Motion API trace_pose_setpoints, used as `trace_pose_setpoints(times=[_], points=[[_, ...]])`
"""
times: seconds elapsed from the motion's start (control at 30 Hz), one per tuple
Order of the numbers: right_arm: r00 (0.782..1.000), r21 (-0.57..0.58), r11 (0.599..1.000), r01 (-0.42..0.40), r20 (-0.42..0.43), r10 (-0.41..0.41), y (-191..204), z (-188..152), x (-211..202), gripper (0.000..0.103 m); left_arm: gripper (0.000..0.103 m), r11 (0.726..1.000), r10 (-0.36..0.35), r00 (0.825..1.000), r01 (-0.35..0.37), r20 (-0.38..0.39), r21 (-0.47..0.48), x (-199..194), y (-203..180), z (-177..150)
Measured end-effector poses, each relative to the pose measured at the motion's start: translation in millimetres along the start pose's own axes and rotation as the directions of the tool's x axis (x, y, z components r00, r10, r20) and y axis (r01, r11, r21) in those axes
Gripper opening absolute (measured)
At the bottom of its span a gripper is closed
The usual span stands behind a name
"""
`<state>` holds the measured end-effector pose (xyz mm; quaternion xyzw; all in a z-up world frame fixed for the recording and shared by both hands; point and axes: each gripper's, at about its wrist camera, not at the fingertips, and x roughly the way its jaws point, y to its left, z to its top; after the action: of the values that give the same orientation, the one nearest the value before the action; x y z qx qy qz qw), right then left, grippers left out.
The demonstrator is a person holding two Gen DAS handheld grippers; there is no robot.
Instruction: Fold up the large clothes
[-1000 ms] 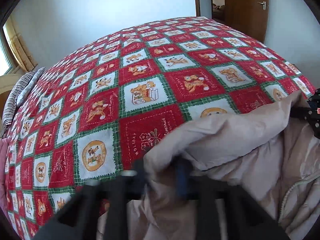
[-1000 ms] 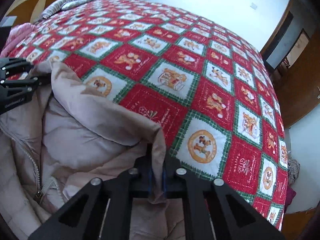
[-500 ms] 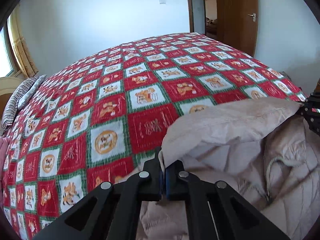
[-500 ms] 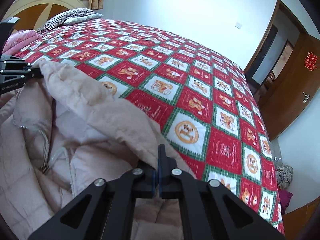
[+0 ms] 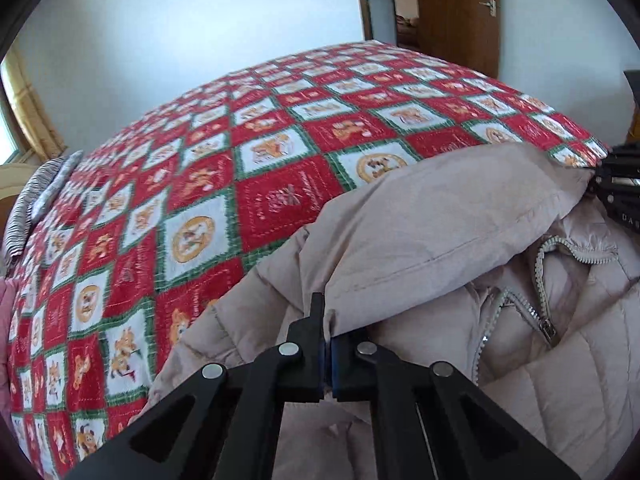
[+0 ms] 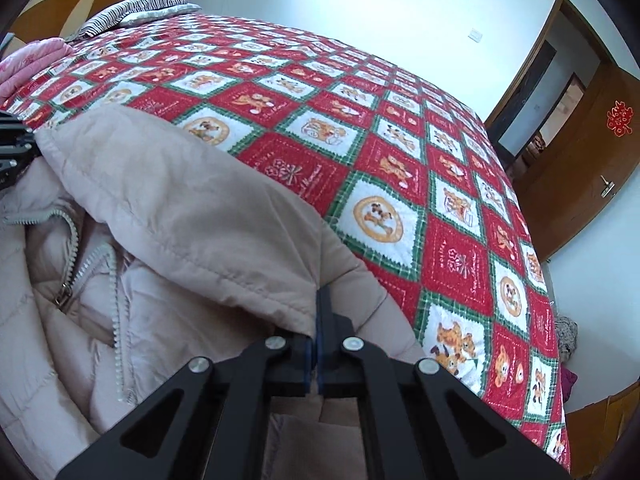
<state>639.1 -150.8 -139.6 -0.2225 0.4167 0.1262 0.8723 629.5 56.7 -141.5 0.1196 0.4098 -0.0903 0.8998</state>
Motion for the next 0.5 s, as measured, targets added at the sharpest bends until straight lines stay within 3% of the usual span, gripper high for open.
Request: trace_pose_setpoints(times=[0.17, 0.2, 0.23, 0.27, 0.3, 0.37, 0.5], points=[[1.000, -0.007, 1.000, 0.010, 0.006, -0.010, 1, -2, 1, 0.001, 0.006, 0.997, -0.028, 0.998, 0.032, 0.065, -0.070, -34, 3, 1], [1.000, -0.011, 1.000, 0.013, 0.008, -0.013, 2, -2, 1, 0.001, 0.017, 0.997, -0.028, 0.996, 0.034, 0.085, -0.070, -42, 2, 1], [1.000, -0.015, 1.000, 0.013, 0.008, -0.013, 3, -3, 2, 0.001, 0.048, 0.997, -0.025, 0.994, 0.032, 0.106, -0.072, -49, 2, 3], [1.000, -0.016, 1.000, 0.010, 0.008, -0.010, 3, -4, 3, 0.001, 0.068, 0.996, -0.007, 0.990, 0.019, 0.140, -0.085, -60, 2, 5], [1.000, -0.014, 1.000, 0.009, 0.007, -0.009, 3, -5, 3, 0.001, 0.098, 0.995, 0.015, 0.984, 0.004, 0.176, -0.104, -68, 3, 6], [1.000, -0.010, 1.000, 0.005, 0.008, -0.005, 2, -6, 5, 0.001, 0.101, 0.990, 0.019, 0.968, 0.016, 0.250, -0.138, -82, 4, 12], [1.000, -0.007, 1.000, 0.001, 0.011, -0.001, 2, -8, 7, 0.001, 0.101, 0.985, 0.012, 0.969, 0.031, 0.246, -0.172, -78, 3, 34]])
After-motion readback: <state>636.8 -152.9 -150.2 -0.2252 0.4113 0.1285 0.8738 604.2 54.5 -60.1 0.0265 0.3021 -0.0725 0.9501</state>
